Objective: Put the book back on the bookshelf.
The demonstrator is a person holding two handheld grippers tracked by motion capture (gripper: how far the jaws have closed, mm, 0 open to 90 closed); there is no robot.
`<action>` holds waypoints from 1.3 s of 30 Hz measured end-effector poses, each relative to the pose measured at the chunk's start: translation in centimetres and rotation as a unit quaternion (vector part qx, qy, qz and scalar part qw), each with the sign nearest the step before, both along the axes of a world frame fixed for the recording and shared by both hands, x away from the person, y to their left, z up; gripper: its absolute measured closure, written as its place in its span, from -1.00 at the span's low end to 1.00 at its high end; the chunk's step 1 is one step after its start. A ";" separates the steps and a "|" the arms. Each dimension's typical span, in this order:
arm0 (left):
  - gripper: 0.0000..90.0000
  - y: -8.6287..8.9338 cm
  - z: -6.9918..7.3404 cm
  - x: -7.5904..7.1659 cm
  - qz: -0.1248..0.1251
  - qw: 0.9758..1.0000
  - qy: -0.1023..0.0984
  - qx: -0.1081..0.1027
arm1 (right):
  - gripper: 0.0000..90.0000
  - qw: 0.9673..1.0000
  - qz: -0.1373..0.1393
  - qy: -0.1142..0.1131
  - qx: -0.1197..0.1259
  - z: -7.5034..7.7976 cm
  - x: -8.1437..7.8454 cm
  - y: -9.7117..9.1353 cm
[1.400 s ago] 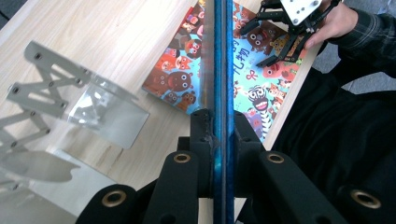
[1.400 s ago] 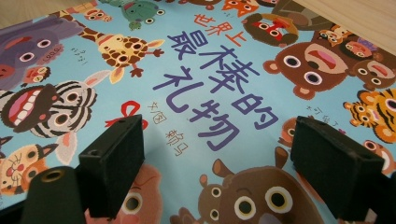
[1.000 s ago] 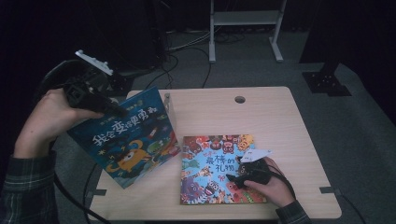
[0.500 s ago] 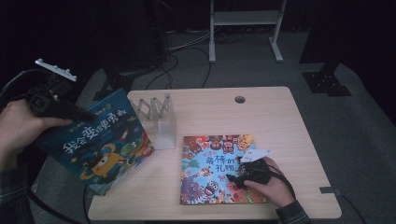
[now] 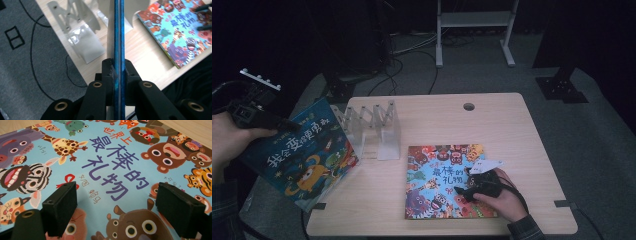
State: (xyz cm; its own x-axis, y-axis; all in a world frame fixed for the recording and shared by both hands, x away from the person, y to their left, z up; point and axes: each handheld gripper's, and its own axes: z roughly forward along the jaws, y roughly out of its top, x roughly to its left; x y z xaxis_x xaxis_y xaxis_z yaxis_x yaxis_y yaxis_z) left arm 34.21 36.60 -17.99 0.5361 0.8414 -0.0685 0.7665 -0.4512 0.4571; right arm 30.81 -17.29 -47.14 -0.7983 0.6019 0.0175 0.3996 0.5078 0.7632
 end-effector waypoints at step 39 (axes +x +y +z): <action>0.83 -0.5 -1.8 9.5 0.118 0.993 -0.007 0.004 | -0.63 1.000 -0.001 -0.001 0.004 -0.1 -0.1 0.0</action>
